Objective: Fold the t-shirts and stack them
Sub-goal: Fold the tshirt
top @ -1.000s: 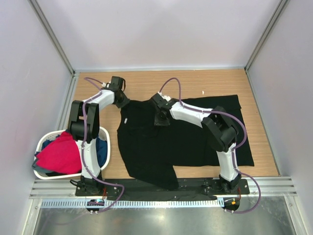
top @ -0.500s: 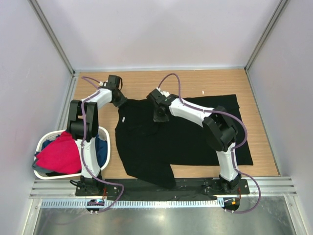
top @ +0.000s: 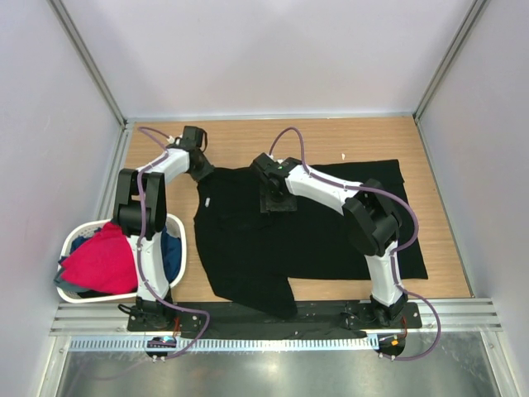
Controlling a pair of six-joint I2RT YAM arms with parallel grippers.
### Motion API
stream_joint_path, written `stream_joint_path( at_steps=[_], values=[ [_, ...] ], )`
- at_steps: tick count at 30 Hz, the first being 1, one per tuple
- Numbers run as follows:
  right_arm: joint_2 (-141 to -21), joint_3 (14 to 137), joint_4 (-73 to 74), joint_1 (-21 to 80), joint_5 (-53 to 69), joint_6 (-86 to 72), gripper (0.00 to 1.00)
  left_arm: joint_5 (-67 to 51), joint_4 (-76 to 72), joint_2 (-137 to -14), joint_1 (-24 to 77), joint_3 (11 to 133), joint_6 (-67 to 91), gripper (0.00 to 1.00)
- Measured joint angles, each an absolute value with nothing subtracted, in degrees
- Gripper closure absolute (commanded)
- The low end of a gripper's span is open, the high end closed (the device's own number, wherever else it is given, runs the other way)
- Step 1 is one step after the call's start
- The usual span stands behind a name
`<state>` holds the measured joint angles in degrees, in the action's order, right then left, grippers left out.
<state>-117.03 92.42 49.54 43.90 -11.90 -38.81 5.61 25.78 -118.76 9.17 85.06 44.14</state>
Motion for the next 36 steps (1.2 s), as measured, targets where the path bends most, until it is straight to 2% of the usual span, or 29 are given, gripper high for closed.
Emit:
stream_joint_path(
  at_steps=[1,2,3,5,8,13,18,20,27,36],
  values=[
    [-116.99,92.42,49.78,43.92,-11.86,-38.74,0.36,5.76,26.0,-118.63,9.45,85.21,43.51,0.56],
    [-116.92,92.42,49.98,43.92,-11.84,-38.72,0.34,6.04,26.3,-118.41,9.72,85.3,42.85,0.4],
    [-116.79,92.42,50.13,43.92,-11.81,-38.72,0.34,6.52,26.92,-117.8,10.07,85.32,42.06,0.34],
    [-116.16,92.42,50.43,43.92,-11.73,-38.72,0.33,7.05,28.51,-115.92,10.7,85.32,41.19,0.23],
    [-114.26,92.42,50.78,43.59,-11.53,-38.7,0.32,7.2,30.85,-110.45,11.62,85.32,40.18,0.19],
    [-109.38,92.36,50.85,41.3,-11.29,-38.13,0.35,7.25,32.84,-95.57,13.61,83.5,40.16,0.2],
    [-104.29,88.71,48.29,38.13,-11.62,-37.58,0.49,8.43,33.08,-80.95,19.97,75.46,43.94,0.28],
    [-102.76,85.32,45.78,38.0,-10.61,-37.71,0.51,8.34,32.86,-78.37,23.03,70.54,46.72,0.33],
    [-106.69,81.95,40.05,41.69,-8.32,-38.41,0.57,7.35,35.57,-80.66,24.12,57.25,52.62,0.38],
    [-111.96,81.95,36.88,42.13,-7.97,-39.16,0.67,5.13,32.84,-81.91,24.14,56.14,53.43,0.45]
  ],
)
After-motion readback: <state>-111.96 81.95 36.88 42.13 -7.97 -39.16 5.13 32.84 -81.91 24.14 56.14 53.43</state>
